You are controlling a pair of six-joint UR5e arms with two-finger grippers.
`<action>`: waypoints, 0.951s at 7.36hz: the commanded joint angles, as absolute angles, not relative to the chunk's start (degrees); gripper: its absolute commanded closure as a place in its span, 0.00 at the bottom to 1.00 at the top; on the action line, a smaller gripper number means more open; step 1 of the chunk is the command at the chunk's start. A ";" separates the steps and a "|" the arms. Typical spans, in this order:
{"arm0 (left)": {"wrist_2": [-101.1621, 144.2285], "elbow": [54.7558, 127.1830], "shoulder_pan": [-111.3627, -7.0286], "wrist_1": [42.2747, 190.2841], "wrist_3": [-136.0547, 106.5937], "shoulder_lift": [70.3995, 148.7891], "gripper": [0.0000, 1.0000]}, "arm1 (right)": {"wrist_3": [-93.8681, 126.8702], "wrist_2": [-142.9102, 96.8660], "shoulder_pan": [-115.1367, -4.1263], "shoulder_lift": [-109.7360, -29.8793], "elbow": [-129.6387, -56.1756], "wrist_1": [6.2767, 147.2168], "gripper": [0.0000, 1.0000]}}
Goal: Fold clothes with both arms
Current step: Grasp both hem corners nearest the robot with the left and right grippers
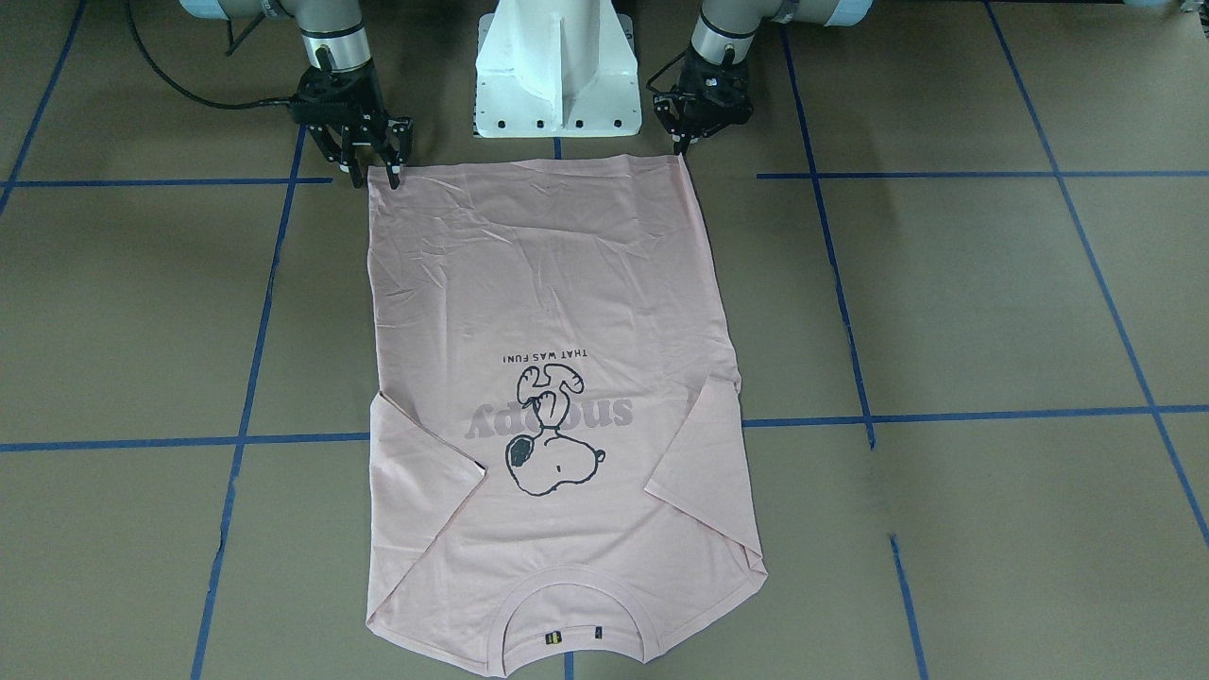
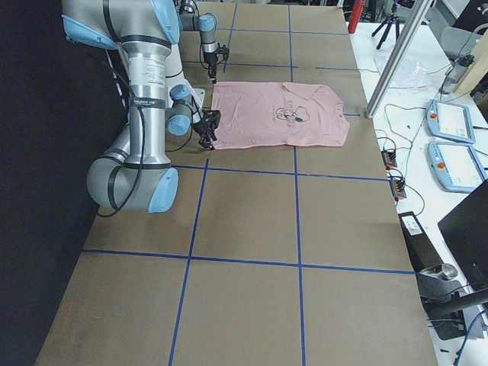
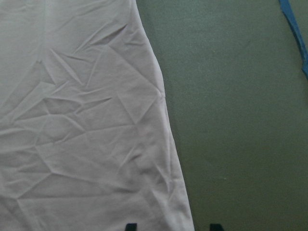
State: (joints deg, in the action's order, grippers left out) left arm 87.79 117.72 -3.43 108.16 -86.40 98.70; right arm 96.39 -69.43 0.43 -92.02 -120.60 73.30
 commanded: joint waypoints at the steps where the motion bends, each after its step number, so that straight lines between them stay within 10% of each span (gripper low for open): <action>1: 87.80 117.77 -3.43 108.19 -86.40 98.70 1.00 | 96.77 -68.91 1.40 -92.02 -120.59 73.30 0.47; 4: 87.71 117.86 -3.51 108.28 -86.48 98.70 1.00 | 96.77 -68.56 1.49 -92.63 -120.59 73.30 1.00; 7: 87.63 118.04 -3.43 108.28 -86.48 98.70 1.00 | 96.77 -68.38 1.41 -92.90 -120.85 73.30 1.00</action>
